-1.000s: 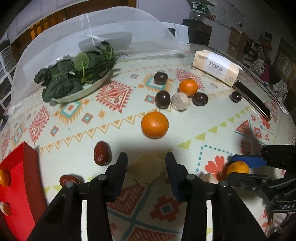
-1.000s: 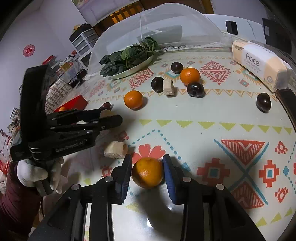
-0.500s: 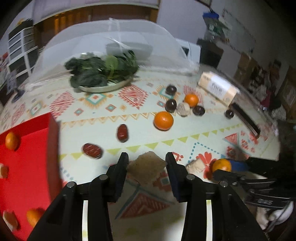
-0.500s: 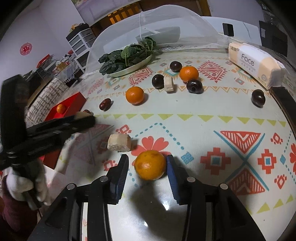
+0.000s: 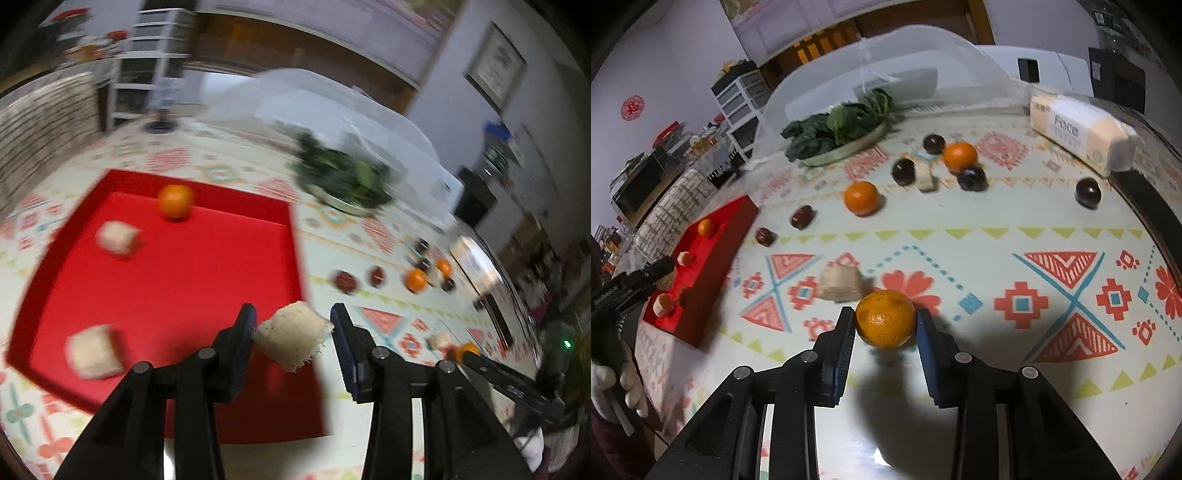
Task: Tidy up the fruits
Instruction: 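Release the cube into the red tray with the left tool while the right tool drops its orange there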
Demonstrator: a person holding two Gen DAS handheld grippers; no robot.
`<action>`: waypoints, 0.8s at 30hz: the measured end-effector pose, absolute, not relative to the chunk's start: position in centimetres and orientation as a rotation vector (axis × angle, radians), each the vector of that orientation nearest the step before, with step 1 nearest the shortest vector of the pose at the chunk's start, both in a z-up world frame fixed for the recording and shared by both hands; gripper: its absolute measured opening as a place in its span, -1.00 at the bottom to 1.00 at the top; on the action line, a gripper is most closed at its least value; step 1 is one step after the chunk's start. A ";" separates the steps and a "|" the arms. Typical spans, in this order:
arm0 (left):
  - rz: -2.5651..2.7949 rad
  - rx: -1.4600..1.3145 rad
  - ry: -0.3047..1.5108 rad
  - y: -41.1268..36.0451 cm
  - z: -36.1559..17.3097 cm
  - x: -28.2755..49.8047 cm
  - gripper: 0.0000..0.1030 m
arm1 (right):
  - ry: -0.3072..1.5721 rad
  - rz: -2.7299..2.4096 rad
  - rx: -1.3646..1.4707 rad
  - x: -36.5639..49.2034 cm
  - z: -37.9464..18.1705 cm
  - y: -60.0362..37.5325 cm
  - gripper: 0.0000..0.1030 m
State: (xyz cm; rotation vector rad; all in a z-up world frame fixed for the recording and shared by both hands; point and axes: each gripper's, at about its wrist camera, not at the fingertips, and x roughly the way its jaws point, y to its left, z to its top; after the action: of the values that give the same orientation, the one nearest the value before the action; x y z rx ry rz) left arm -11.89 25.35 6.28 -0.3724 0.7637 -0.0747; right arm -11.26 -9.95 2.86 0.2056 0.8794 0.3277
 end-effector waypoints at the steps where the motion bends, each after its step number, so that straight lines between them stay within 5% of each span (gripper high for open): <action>1: -0.054 -0.385 0.760 26.4 6.2 -12.1 -0.21 | 0.869 0.333 0.209 -11.5 3.2 -9.6 -0.30; 20: 0.032 -0.492 0.771 33.1 4.4 -13.0 -0.20 | 0.875 0.707 0.045 -10.2 6.6 11.1 -0.30; 24: 0.024 -0.507 0.760 33.5 4.8 -13.6 0.03 | 0.894 0.727 0.013 -9.0 5.9 14.4 -0.30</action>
State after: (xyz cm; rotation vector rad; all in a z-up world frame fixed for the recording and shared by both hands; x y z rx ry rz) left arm -13.60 33.51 4.83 -0.5074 0.7596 0.0244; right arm -8.96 14.38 5.86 0.0133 0.8941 0.7267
